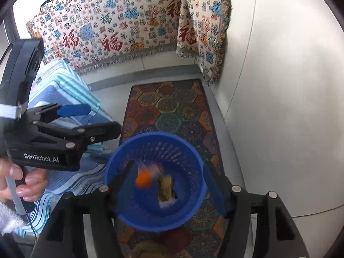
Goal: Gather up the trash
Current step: 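Open the right tool over the blue wastebasket while the left tool drops the orange can in, then move both tools back over the table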
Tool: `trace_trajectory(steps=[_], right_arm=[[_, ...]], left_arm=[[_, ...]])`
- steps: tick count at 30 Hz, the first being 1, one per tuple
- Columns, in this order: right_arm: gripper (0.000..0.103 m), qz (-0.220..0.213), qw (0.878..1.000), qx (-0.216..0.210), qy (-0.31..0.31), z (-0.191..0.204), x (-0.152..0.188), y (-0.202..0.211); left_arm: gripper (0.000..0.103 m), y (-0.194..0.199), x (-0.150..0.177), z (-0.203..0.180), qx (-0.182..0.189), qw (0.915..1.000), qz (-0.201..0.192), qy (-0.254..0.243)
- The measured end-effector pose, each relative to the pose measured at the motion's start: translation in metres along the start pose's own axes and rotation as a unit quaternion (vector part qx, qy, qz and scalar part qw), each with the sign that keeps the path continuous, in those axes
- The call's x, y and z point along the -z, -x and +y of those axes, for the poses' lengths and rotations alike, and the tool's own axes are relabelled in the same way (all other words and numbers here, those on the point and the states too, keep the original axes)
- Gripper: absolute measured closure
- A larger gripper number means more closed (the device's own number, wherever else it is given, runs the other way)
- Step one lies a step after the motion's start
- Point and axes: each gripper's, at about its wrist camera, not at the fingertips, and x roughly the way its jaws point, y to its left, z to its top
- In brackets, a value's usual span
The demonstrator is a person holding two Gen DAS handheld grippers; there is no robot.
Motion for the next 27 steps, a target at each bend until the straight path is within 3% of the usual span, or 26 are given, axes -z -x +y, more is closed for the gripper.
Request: trace_trajectory(steps=[5,10,17,21,27], right_arm=[[0.039,-0.065,0.998,0.022,-0.001,0.009,-0.014,0.03],[0.038,-0.133,0.991,0.023,0.018,0.034,-0.031,0.064],[0.035,-0.212,0.974,0.006,0.082,0.105,-0.045,0.099],[0.035,-0.22,0.968,-0.027,0.117,0.155,-0.044,0.106],[0.035,-0.2,0.959,-0.086,0.181,0.25,-0.034,0.099]], left_arm=[[0.003,0.038,0.005,0.004,-0.012,0.9993,-0.031,0.013],[0.003,0.108,0.02,0.011,-0.04,0.9966,-0.069,0.02],[0.002,0.212,0.079,0.051,-0.086,0.989,-0.102,0.065],[0.002,0.252,0.128,0.092,-0.138,0.9812,-0.1,0.091],[0.002,0.291,0.201,0.18,-0.224,0.9597,-0.075,0.152]])
